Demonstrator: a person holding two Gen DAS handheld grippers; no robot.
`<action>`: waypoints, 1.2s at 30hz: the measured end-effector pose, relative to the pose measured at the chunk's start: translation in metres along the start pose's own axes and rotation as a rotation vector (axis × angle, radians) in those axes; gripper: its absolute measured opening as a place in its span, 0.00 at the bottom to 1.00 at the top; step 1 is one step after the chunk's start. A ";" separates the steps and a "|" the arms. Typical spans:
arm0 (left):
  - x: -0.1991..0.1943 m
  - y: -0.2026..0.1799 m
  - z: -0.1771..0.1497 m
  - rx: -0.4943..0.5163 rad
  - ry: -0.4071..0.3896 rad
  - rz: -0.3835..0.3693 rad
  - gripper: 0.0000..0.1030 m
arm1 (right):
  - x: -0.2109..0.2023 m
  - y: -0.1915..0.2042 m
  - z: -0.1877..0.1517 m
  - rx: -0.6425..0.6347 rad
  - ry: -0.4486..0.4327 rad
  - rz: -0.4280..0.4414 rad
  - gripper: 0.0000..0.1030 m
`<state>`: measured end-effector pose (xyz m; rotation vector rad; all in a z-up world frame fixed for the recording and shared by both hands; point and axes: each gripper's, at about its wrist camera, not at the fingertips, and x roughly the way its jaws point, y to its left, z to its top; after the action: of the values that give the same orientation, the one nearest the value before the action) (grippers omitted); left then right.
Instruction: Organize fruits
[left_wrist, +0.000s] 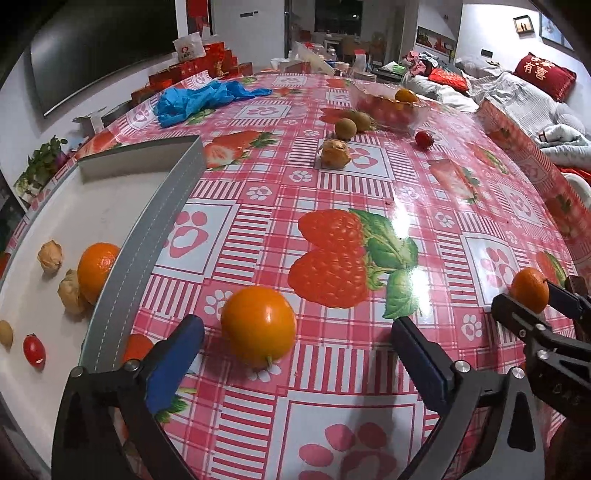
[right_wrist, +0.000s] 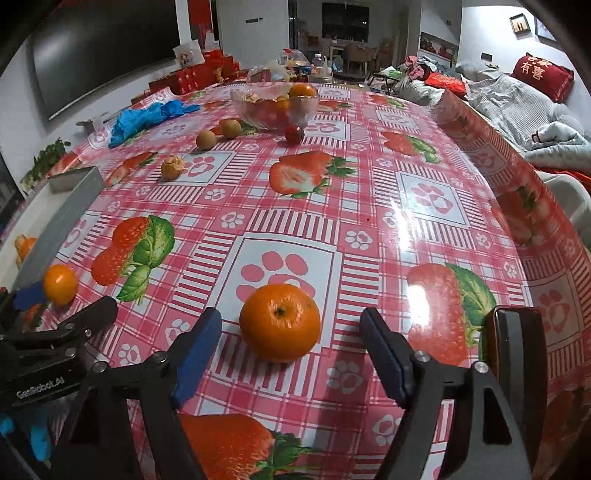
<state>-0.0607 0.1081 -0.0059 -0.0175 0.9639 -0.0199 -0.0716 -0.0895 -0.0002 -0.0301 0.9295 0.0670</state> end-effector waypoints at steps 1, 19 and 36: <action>0.000 0.000 0.000 -0.001 0.000 -0.001 0.99 | 0.002 0.001 0.000 0.000 0.002 0.000 0.84; 0.000 0.000 0.000 -0.003 0.000 -0.002 0.99 | 0.010 0.000 0.002 0.014 0.031 -0.014 0.99; 0.000 0.000 0.000 -0.003 0.000 -0.002 0.99 | 0.010 0.000 0.002 0.014 0.031 -0.014 0.99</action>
<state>-0.0607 0.1078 -0.0061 -0.0216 0.9637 -0.0201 -0.0645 -0.0887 -0.0068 -0.0245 0.9609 0.0474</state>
